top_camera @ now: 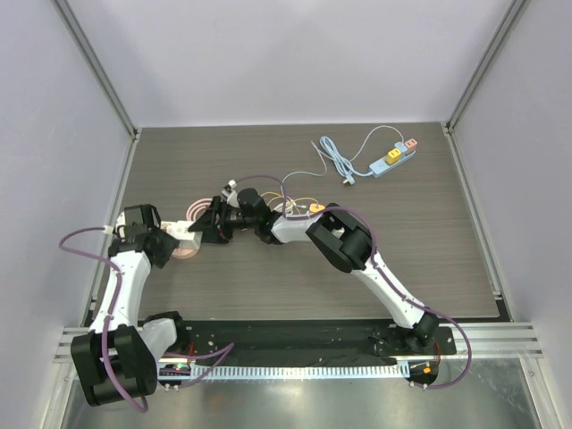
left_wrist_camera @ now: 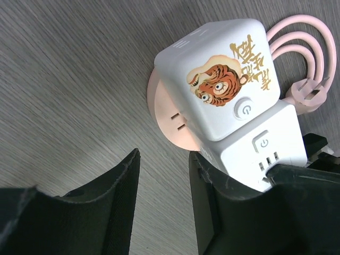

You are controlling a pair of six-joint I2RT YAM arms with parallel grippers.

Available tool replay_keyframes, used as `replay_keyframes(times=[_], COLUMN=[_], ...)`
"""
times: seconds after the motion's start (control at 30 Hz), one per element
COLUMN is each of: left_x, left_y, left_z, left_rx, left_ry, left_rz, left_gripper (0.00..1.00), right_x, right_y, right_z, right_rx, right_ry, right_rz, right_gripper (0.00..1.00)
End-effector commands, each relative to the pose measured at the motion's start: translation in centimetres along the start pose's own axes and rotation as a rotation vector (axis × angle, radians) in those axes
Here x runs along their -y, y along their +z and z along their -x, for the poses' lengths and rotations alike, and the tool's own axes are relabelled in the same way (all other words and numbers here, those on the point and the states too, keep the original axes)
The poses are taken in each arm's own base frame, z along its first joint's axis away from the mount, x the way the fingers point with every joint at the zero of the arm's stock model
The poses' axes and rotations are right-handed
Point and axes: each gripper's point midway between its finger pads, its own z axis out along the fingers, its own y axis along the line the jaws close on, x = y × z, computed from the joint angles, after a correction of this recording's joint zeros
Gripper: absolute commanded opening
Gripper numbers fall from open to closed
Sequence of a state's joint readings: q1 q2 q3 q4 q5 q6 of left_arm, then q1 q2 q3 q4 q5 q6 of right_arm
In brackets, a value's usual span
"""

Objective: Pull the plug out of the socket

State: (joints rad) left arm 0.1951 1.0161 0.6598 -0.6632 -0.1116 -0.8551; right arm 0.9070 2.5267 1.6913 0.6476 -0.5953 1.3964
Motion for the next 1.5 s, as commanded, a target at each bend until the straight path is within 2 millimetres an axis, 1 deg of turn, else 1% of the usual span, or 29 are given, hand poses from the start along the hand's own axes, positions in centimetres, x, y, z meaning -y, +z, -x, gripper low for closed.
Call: replay_keyframes(times=[0.0,0.07,0.1,0.13,0.17,0.2,0.23,0.27,0.33,0.37,0.4,0.47,0.5,0.57,0.67,0.77,0.93,1.0,1.1,1.2,1.33,1.4,1.47], left_x=[0.4,0.7,0.6,0.6,0.7,0.5,0.8,0.9,0.9,0.9,0.6,0.9,0.6,0.9,1.3,1.7,1.7,1.8,1.7,1.4,0.7,-0.5,-1.5], left_y=[-0.4,-0.7,-0.7,-0.8,-0.9,-0.7,-0.6,-0.5,-0.1,0.0,0.3,0.6,0.9,1.1,1.3,1.1,0.8,1.0,1.8,2.5,3.1,3.5,3.7], left_z=[0.5,0.4,0.3,0.2,0.3,-0.1,0.0,-0.2,-0.8,-1.0,-1.3,-1.4,-1.5,-1.2,-0.8,-0.3,0.0,-0.1,-0.7,-0.8,-1.0,-1.2,-1.7], left_rx=[0.021,0.012,0.011,0.009,0.016,0.013,0.019,0.013,-0.006,-0.014,-0.022,-0.018,-0.016,0.001,0.018,0.041,0.064,0.063,0.035,0.036,0.047,0.057,0.055], left_ry=[0.005,0.007,0.001,-0.002,-0.012,-0.032,-0.044,-0.055,-0.081,-0.090,-0.098,-0.124,-0.131,-0.151,-0.169,-0.171,-0.191,-0.200,-0.214,-0.222,-0.235,-0.229,-0.226], left_rz=[-0.025,-0.040,-0.041,-0.043,-0.051,-0.049,-0.064,-0.073,-0.080,-0.081,-0.075,-0.088,-0.082,-0.095,-0.112,-0.127,-0.142,-0.152,-0.138,-0.125,-0.094,-0.048,-0.012], left_gripper=[0.43,0.42,0.40,0.35,0.27,0.27,0.26,0.26,0.24,0.22,0.21,0.21,0.21,0.20,0.19,0.20,0.24,0.27,0.27,0.29,0.30,0.31,0.31], right_x=[-4.7,-5.4,-6.4,-6.6,-6.6,-7.3,-7.5,-7.4,-8.0,-7.9,-7.9,-7.7,-7.7,-7.5,-7.1,-7.1,-7.3,-7.5,-7.6,-7.8,-8.3,-8.4,-9.2], right_y=[-0.1,-0.3,-0.4,-0.5,-0.6,-0.8,-0.9,-0.9,-1.1,-1.3,-1.4,-1.7,-1.7,-1.7,-1.8,-1.8,-1.7,-1.8,-1.8,-1.8,-1.8,-1.8,-1.7], right_z=[0.7,0.6,0.7,0.9,0.9,1.0,1.1,1.0,1.1,1.2,1.3,1.4,1.3,1.3,1.0,1.0,0.9,1.0,0.9,0.8,0.9,1.0,1.2], right_rx=[0.025,0.014,0.015,0.019,0.020,0.022,0.024,0.023,0.022,0.026,0.028,0.027,0.025,0.025,0.020,0.017,0.012,0.012,0.010,0.006,0.005,0.005,0.003], right_ry=[-0.150,-0.083,-0.076,-0.061,-0.048,-0.028,-0.020,-0.007,0.012,0.016,0.032,0.040,0.040,0.039,0.044,0.042,0.036,0.033,0.037,0.039,0.048,0.051,0.061], right_rz=[0.018,0.060,0.106,0.120,0.127,0.153,0.163,0.170,0.195,0.203,0.207,0.210,0.214,0.212,0.209,0.210,0.210,0.214,0.216,0.224,0.241,0.262,0.285], right_gripper=[0.01,0.01,0.01,0.01,0.01,0.01,0.01,0.01,0.01,0.01,0.01,0.01,0.02,0.01,0.02,0.01,0.01,0.01,0.01,0.01,0.01,0.01,0.01])
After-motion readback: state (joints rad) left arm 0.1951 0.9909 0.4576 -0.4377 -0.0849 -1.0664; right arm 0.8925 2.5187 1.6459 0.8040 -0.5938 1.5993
